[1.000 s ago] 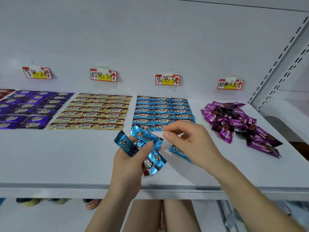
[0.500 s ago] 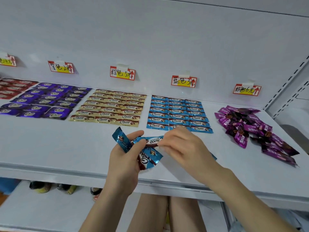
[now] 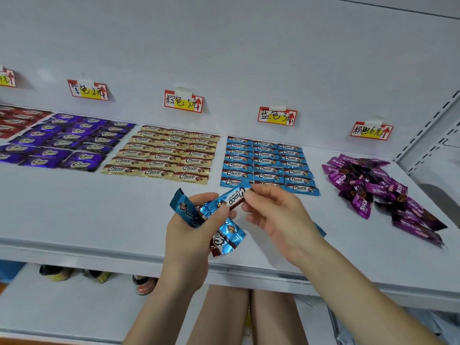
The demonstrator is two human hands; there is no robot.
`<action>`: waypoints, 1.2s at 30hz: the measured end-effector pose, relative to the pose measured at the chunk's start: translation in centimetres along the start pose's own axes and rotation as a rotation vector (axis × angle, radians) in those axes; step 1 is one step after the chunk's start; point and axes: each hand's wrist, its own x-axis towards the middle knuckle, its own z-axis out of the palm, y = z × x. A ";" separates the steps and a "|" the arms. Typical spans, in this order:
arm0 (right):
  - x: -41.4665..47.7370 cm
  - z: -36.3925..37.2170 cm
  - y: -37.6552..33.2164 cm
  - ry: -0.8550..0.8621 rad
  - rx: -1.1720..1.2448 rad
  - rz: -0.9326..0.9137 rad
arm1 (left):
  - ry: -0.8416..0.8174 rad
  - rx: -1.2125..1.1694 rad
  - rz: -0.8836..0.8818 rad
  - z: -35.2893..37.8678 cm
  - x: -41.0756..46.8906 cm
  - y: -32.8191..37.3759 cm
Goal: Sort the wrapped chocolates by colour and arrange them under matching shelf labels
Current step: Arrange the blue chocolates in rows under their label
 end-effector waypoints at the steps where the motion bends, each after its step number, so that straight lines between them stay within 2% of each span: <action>1: 0.3 0.3 0.1 -0.003 0.046 0.029 | -0.015 0.025 0.006 0.0 -0.1 0.0; 4: 2.3 0.4 -0.4 -0.004 -0.048 -0.039 | -0.017 -0.004 -0.053 -0.4 -0.1 -0.1; 6: 4.3 0.0 -1.2 -0.020 -0.374 -0.135 | 0.030 -0.104 -0.121 -1.1 0.2 0.1; 8: 6.1 -0.4 -1.8 -0.162 -0.839 -0.212 | 0.071 -0.155 -0.139 -1.7 0.5 0.3; 10: 7.4 -0.3 -1.5 -0.324 -1.103 -0.241 | 0.089 -0.160 -0.121 -2.2 0.6 0.4; 13: 7.5 0.2 -0.6 -0.360 -1.179 -0.286 | 0.106 -0.169 -0.096 -2.5 0.8 0.5; 18: 4.1 -0.6 1.2 -0.091 -1.347 -0.514 | 0.197 -0.123 -0.053 -3.0 1.3 0.3; 20: 2.1 -0.6 2.6 -0.067 -1.441 -0.561 | 0.234 -0.130 -0.049 -3.0 1.5 0.3; 23: 0.9 -0.3 4.2 -0.061 -1.569 -0.549 | 0.264 -0.133 -0.048 -2.8 1.9 0.3; 36: 2.6 -0.2 4.2 -0.026 -1.528 -0.493 | 0.260 -0.150 -0.058 -2.7 2.0 0.4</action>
